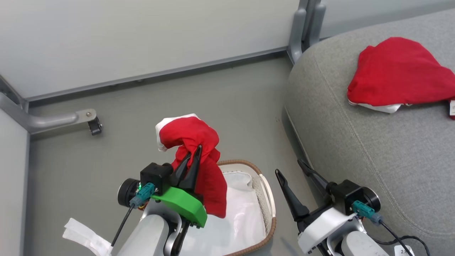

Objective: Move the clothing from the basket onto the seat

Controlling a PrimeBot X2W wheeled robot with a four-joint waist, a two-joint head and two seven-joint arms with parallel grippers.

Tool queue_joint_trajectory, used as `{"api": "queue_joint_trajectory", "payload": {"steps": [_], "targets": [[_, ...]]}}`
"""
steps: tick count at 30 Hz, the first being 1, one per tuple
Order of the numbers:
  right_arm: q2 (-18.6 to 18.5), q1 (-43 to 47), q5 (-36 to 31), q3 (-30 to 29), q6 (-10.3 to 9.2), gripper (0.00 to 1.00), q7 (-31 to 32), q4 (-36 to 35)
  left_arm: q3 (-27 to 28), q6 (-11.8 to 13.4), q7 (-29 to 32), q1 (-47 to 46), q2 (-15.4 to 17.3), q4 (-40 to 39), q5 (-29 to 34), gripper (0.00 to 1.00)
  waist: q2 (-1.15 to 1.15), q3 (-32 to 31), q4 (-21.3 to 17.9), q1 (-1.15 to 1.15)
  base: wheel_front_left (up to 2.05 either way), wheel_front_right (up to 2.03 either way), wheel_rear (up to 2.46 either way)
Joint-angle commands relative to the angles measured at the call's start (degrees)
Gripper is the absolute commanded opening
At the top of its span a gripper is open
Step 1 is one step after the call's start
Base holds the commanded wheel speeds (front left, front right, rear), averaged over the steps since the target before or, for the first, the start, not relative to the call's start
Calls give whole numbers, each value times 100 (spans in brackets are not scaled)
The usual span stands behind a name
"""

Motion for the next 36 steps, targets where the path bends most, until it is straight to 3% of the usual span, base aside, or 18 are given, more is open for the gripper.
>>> {"api": "queue_joint_trajectory", "payload": {"steps": [1,12,22,32,34,35,36], "targets": [[-26,102,-20,15,-8,100,-6,25,-12,-17,-21,53,10,-121,-19,0,0,-233,126,1,0,0,0],[-29,240,-34,284,-8,100,-6,-23,-405,-17,-21,-166,14,-1033,63,0,0,-439,267,1,0,0,0],[38,-395,-140,770,-8,100,-6,-240,-949,76,-21,-181,12,-1286,34,0,0,-407,513,1,0,0,0],[242,-984,-427,905,-8,100,-4,563,-1616,213,-21,-243,12,-1547,-500,0,0,-321,985,1,0,0,0],[279,-996,-407,945,-8,29,-4,725,-1705,280,-21,-239,12,-1622,-602,0,0,-324,1055,1,0,0,0],[289,-1013,-380,942,-8,0,-3,773,-1754,315,-21,-230,11,-1639,-634,0,0,-324,1076,1,0,0,0],[297,-1009,-350,928,-8,0,-3,804,-1782,342,-21,-217,11,-1647,-664,0,0,-323,1087,1,0,0,0]]}}
